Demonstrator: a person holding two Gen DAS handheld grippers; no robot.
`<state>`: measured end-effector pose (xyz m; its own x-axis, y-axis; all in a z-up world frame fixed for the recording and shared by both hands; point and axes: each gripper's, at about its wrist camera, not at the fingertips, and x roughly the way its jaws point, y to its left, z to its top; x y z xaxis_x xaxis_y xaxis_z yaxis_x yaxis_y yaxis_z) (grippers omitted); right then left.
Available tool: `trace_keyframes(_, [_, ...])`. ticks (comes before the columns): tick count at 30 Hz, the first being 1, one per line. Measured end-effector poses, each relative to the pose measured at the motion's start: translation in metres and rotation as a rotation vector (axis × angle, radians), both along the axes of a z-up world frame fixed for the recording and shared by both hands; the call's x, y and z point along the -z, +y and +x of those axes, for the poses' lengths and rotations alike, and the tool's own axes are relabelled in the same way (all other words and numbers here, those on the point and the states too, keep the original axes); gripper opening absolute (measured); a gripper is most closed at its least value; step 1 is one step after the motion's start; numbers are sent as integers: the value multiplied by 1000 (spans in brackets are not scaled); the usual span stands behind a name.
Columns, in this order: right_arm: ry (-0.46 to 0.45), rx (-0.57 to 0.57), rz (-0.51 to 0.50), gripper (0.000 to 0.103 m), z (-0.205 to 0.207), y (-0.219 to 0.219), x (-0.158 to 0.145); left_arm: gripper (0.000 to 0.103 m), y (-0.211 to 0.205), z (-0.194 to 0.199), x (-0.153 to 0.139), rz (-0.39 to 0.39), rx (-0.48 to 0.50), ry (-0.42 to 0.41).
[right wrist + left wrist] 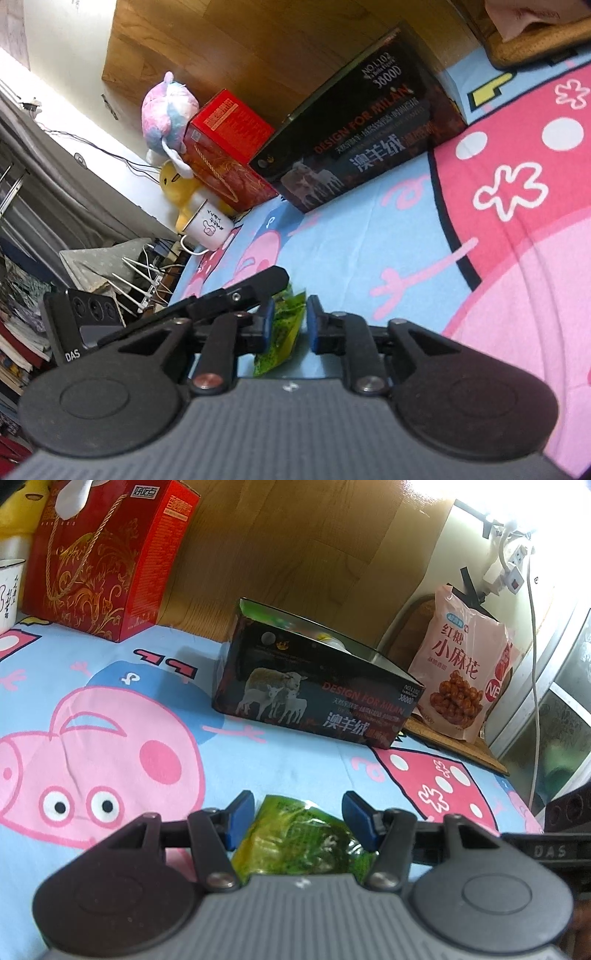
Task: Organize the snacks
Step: 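Close the left tool on the green pickle packet and lift it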
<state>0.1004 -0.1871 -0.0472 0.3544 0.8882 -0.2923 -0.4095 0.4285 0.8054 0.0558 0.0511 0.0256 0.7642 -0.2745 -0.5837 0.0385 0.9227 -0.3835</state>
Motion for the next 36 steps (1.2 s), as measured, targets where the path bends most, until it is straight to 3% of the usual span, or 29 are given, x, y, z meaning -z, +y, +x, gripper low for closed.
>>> trace_keyframes(3, [-5,16,-18,7,-1,1,0,54,1,0,0,-6,-1,1])
trace_keyframes(12, [-1,59,-1,5,0,-5,2,58,1,-1,0,-13,9,0])
trace_keyframes(22, [53,139,125,3,3,-27,10,68,5,-1,-1,-60,22,0])
trace_keyframes(27, [69,138,140,3,4,-28,10,66,8,-1,0,-91,20,3])
trace_keyframes(33, [29,149,49,14,-1,-21,3,65,7,-1,0,-87,22,3])
trace_keyframes(35, [13,174,22,40,-3,-21,2,65,6,-1,0,-79,22,2])
trace_keyframes(36, [1,194,9,46,-5,-22,1,65,5,-1,0,-76,23,1])
